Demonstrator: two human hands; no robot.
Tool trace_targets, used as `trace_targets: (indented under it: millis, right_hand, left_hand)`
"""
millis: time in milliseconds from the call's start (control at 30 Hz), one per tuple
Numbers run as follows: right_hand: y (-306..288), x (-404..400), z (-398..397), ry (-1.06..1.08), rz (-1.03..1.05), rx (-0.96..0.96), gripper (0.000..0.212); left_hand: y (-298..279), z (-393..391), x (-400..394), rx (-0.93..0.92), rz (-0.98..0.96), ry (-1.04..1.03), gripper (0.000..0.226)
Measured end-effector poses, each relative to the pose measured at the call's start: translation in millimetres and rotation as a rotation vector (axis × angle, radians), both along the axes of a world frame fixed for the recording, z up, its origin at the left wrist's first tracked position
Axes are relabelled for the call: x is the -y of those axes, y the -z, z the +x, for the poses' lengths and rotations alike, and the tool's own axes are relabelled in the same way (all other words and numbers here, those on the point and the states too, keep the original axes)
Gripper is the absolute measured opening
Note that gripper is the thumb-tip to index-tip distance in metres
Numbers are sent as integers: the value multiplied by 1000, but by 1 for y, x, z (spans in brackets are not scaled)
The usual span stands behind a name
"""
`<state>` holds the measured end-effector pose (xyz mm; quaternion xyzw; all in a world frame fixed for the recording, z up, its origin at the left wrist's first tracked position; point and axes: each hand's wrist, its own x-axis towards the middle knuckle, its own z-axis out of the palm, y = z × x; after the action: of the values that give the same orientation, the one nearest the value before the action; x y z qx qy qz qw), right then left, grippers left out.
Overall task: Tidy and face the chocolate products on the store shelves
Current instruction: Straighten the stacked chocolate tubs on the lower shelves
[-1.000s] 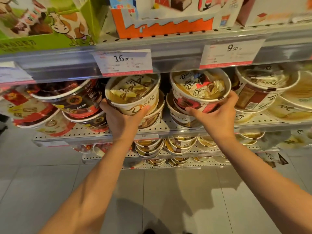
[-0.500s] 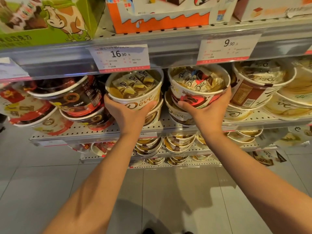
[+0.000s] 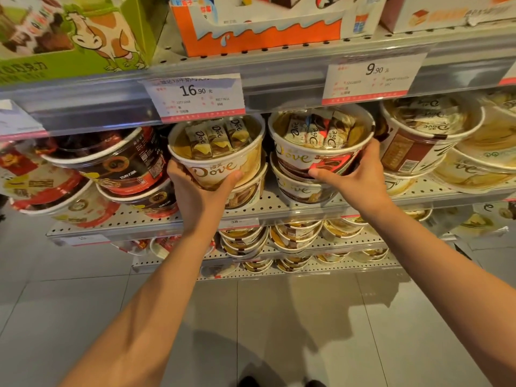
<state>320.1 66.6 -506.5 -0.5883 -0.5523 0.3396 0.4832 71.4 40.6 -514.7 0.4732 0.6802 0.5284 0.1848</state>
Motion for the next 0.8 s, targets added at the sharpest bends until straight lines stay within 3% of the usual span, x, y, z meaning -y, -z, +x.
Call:
trace_targets:
  millis: [67, 267, 467, 800]
  right_hand:
    - [3, 3, -4, 1, 15, 1, 99]
    - [1, 7, -38, 227, 48, -14, 141]
    - [-2, -1, -40, 304, 33, 8, 125]
    - [-5, -3, -20, 177, 51, -13, 115]
  left_hand:
    - [1, 3, 0, -2, -4, -14, 109]
    - [-3, 18, -12, 73, -63, -90, 132]
    - [0, 17, -13, 75, -39, -126, 126]
    - [-2, 5, -12, 35, 40, -51, 121]
